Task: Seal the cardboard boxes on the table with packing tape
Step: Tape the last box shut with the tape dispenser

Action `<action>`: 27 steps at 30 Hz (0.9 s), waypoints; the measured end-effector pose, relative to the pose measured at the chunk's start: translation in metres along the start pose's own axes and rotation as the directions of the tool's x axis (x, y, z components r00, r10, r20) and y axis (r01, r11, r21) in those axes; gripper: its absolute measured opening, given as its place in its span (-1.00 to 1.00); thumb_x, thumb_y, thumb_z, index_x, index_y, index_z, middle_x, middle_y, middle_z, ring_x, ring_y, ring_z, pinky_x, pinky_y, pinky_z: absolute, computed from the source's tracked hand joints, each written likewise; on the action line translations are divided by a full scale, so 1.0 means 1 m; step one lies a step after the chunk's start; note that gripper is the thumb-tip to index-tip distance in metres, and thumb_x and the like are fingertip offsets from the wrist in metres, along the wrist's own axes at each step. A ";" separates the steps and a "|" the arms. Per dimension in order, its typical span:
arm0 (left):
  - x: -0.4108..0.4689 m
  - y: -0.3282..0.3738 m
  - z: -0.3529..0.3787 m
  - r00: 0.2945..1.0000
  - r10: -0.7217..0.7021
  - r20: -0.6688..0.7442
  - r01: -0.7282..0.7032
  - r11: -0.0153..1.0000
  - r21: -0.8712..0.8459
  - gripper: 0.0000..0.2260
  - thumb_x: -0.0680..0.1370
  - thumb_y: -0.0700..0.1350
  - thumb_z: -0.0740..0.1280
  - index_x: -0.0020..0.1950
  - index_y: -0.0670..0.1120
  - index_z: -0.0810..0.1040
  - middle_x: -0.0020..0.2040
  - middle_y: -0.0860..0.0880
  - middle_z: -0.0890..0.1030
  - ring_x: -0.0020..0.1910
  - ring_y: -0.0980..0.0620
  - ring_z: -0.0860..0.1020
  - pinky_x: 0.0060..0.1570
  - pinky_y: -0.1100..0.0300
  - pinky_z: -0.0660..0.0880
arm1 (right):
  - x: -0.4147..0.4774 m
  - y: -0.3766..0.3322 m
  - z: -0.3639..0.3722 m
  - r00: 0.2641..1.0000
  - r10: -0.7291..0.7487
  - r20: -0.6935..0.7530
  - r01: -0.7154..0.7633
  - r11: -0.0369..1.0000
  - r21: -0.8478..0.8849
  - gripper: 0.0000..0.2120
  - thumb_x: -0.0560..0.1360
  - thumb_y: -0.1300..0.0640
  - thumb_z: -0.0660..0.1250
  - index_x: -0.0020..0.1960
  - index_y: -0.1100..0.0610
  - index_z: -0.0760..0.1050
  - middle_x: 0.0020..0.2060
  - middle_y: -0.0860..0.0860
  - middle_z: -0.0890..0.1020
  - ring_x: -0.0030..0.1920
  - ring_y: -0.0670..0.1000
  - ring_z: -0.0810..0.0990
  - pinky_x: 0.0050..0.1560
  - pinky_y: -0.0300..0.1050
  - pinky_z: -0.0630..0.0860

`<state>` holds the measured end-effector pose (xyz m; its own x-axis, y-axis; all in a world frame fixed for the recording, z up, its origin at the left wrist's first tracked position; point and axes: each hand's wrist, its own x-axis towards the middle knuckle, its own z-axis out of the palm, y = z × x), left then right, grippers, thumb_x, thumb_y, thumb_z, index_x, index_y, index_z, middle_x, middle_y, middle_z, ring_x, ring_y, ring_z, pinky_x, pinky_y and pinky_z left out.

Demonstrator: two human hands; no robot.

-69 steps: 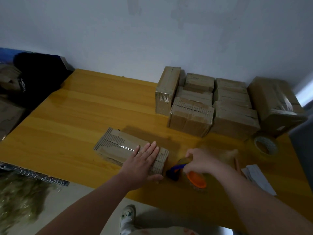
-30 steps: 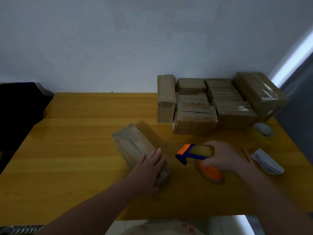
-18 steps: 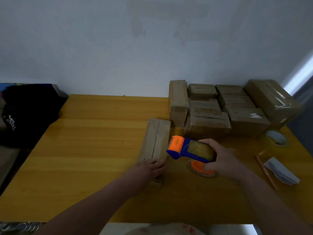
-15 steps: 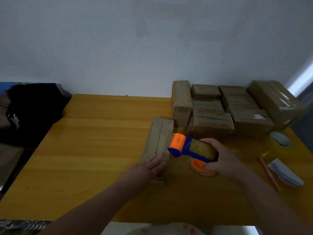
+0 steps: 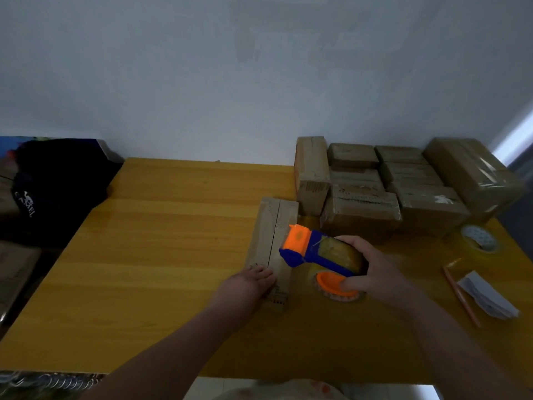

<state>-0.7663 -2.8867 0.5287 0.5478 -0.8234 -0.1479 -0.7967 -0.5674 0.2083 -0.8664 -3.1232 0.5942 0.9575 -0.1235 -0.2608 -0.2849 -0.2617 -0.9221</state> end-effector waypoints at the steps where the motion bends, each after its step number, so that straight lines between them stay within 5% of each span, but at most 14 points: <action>1: 0.001 0.001 -0.004 0.999 -0.031 0.007 0.031 0.996 -0.084 -0.60 0.63 -0.10 0.20 0.48 -0.03 0.32 0.49 0.01 0.31 0.46 0.03 0.26 0.40 0.20 0.16 | 0.000 0.000 0.000 1.000 -0.012 0.002 0.012 1.000 0.010 -0.30 0.12 0.21 0.51 0.22 -0.07 0.40 0.05 -0.03 0.56 -0.06 -0.16 0.63 -0.25 -0.28 0.56; 3: -0.002 0.001 -0.010 0.987 -0.121 -0.101 0.075 0.924 -0.375 -0.76 0.61 -0.10 0.25 0.25 -0.07 0.55 0.20 -0.05 0.59 0.14 0.02 0.53 0.11 0.16 0.45 | 0.001 0.000 0.001 1.000 -0.030 0.000 0.030 0.999 0.012 -0.28 0.10 0.18 0.53 0.22 -0.07 0.41 0.04 -0.03 0.57 -0.05 -0.15 0.63 -0.24 -0.28 0.55; 5: -0.002 0.002 -0.017 0.912 -0.365 -0.189 0.152 0.726 -0.670 -0.80 0.61 -0.06 0.27 0.06 -0.12 0.63 -0.08 -0.07 0.67 -0.12 0.01 0.60 -0.11 0.08 0.54 | 0.001 0.001 0.003 0.999 -0.042 0.000 0.042 0.999 0.011 -0.24 0.06 0.09 0.55 0.23 -0.10 0.41 0.06 -0.05 0.57 -0.03 -0.15 0.63 -0.20 -0.27 0.56; 7: 0.002 0.004 -0.026 0.803 -0.591 0.078 0.268 0.240 -0.933 -0.68 0.61 0.06 0.24 0.05 -0.18 0.61 -0.12 -0.11 0.65 -0.16 -0.04 0.62 -0.11 0.00 0.59 | 0.000 0.002 0.004 0.998 -0.057 0.013 0.057 0.998 -0.014 -0.23 0.07 0.04 0.55 0.25 -0.13 0.41 0.10 -0.07 0.56 0.01 -0.14 0.61 -0.15 -0.22 0.58; 9: 0.005 0.008 -0.039 0.767 -0.458 0.449 0.360 -0.273 -0.892 -0.53 0.58 0.21 0.19 0.09 -0.20 0.56 -0.10 -0.16 0.63 -0.18 -0.08 0.62 -0.14 0.00 0.59 | -0.003 0.002 0.004 0.997 -0.073 0.021 0.073 0.997 -0.034 -0.25 0.09 0.05 0.56 0.25 -0.15 0.40 0.11 -0.10 0.55 0.03 -0.15 0.60 -0.12 -0.22 0.58; 11: 0.004 0.009 -0.049 0.769 -0.274 0.577 0.444 -0.420 -0.792 -0.42 0.55 0.28 0.16 0.10 -0.23 0.58 -0.10 -0.18 0.63 -0.15 -0.09 0.63 -0.15 0.04 0.57 | -0.005 0.000 0.005 0.995 -0.094 0.032 0.095 0.995 -0.030 -0.27 0.11 0.11 0.55 0.24 -0.14 0.40 0.11 -0.11 0.55 0.03 -0.17 0.60 -0.13 -0.24 0.58; 15: -0.001 0.015 -0.058 0.799 -0.245 0.549 0.413 -0.440 -0.797 -0.71 0.55 0.02 0.29 -0.13 -0.20 0.60 -0.34 -0.09 0.62 -0.35 0.04 0.63 -0.28 0.16 0.60 | -0.009 0.000 0.007 0.993 -0.109 0.049 0.110 0.994 -0.012 -0.24 0.07 -0.01 0.54 0.25 -0.14 0.42 0.05 -0.19 0.57 0.05 -0.12 0.61 -0.11 -0.20 0.59; 19: -0.002 0.017 -0.057 0.801 -0.341 0.492 0.350 -0.399 -0.847 -0.92 0.57 -0.26 0.26 -0.09 -0.20 0.53 -0.45 -0.03 0.57 -0.50 0.11 0.54 -0.42 0.24 0.55 | -0.013 0.002 0.008 0.992 -0.114 0.048 0.114 0.993 0.002 -0.25 0.06 -0.03 0.54 0.23 -0.14 0.43 0.05 -0.19 0.58 0.04 -0.12 0.62 -0.13 -0.20 0.59; 27: -0.006 0.012 -0.048 0.763 -0.573 0.300 0.323 -0.065 -0.944 -0.83 0.59 -0.26 0.27 -0.20 -0.20 0.51 -0.48 -0.05 0.53 -0.53 0.07 0.44 -0.41 0.20 0.45 | -0.018 -0.004 0.019 0.989 -0.117 0.085 0.129 0.980 -0.155 -0.31 0.22 0.09 0.52 0.28 -0.24 0.36 0.09 -0.16 0.54 -0.03 -0.20 0.60 -0.19 -0.29 0.55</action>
<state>-0.7663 -2.8888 0.5789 0.7976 -0.3018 -0.5223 0.4697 -0.2327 0.8516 -0.8819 -3.1022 0.5971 0.9846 -0.0101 -0.1747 -0.1627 -0.4203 -0.8927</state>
